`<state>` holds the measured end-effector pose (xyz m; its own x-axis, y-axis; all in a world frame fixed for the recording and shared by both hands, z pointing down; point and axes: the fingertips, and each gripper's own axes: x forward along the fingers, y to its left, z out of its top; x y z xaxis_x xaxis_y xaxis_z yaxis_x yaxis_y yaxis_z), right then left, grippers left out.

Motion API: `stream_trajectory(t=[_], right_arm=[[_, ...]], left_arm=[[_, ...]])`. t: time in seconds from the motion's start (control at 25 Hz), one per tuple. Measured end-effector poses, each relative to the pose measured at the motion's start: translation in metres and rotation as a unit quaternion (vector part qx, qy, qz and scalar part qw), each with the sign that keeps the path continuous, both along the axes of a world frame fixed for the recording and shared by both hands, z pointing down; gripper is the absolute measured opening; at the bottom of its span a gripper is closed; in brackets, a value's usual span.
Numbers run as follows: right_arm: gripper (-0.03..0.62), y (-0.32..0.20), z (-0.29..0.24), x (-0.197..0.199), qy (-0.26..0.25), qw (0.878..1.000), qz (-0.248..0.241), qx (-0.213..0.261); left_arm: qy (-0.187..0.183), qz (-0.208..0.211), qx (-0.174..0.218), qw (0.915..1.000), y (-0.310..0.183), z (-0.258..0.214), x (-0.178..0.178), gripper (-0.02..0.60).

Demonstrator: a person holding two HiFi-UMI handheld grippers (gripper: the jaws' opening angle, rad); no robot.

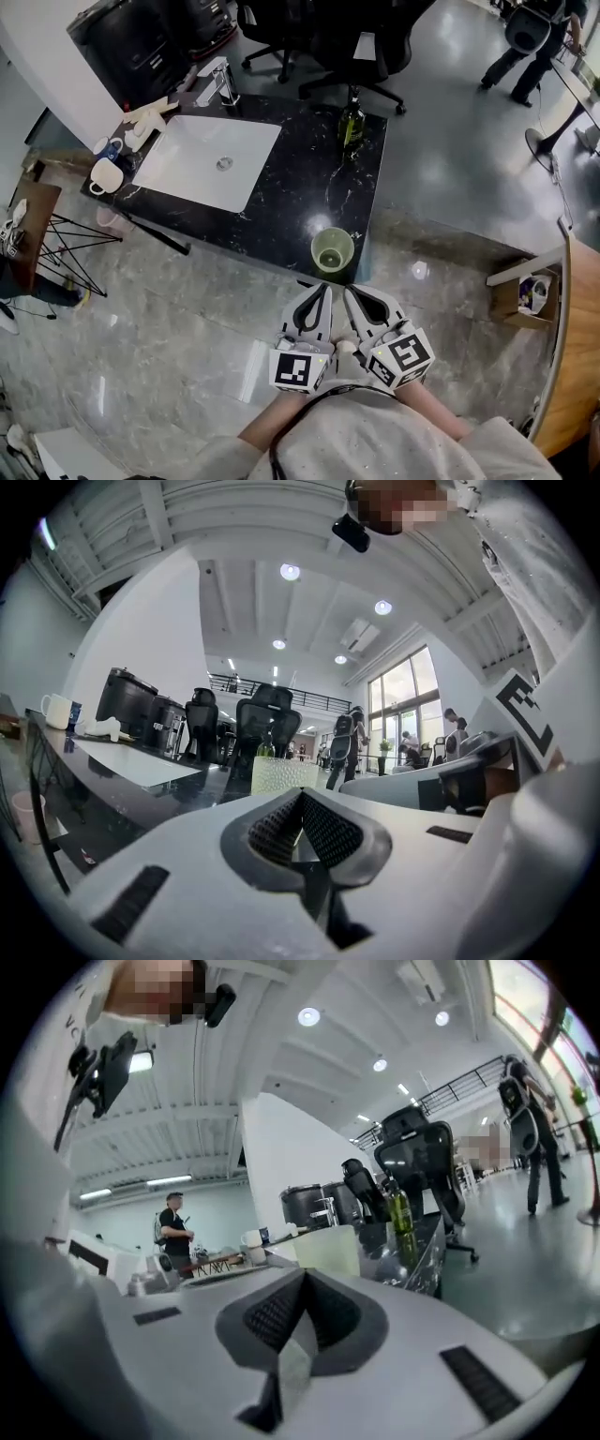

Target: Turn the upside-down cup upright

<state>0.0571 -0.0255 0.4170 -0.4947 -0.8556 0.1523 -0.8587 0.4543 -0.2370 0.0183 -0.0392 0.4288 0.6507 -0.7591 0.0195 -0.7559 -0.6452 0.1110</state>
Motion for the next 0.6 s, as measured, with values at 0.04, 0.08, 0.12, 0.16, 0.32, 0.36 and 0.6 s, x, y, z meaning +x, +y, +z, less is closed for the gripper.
stream_trajectory(t=[0.04,0.08,0.12,0.16,0.32,0.36,0.6], right_arm=[[0.006,0.0008,-0.0012,-0.0001,0.013,1.000,0.005,0.006],[0.006,0.0016,-0.0025,-0.0003,0.022,1.000,0.008,0.012],[0.006,0.0021,-0.0030,-0.0004,0.028,0.999,0.011,0.016],[0.006,0.0024,-0.0028,-0.0005,0.033,0.999,0.011,0.019],[0.006,0.0020,-0.0005,-0.0006,0.047,0.999,0.001,0.020],[0.006,0.0014,0.0005,0.0006,0.048,0.999,0.001,0.019],[0.006,-0.0038,-0.0026,0.0012,0.059,0.998,-0.010,0.031]], left_arm=[[-0.001,0.000,-0.001,1.0000,0.0008,-0.0009,0.0003,0.005],[-0.002,0.000,0.000,1.0000,0.0015,-0.0022,0.0004,0.005],[-0.003,-0.001,0.000,1.0000,0.0019,-0.0032,0.0003,0.005],[-0.003,-0.003,-0.001,1.0000,0.0021,-0.0041,0.0001,0.005],[-0.008,-0.011,-0.007,0.9999,0.0043,-0.0038,-0.0012,0.005],[-0.009,-0.011,-0.008,0.9999,0.0047,-0.0038,-0.0013,0.005],[-0.006,-0.028,-0.005,0.9996,0.0017,-0.0056,-0.0034,0.005]])
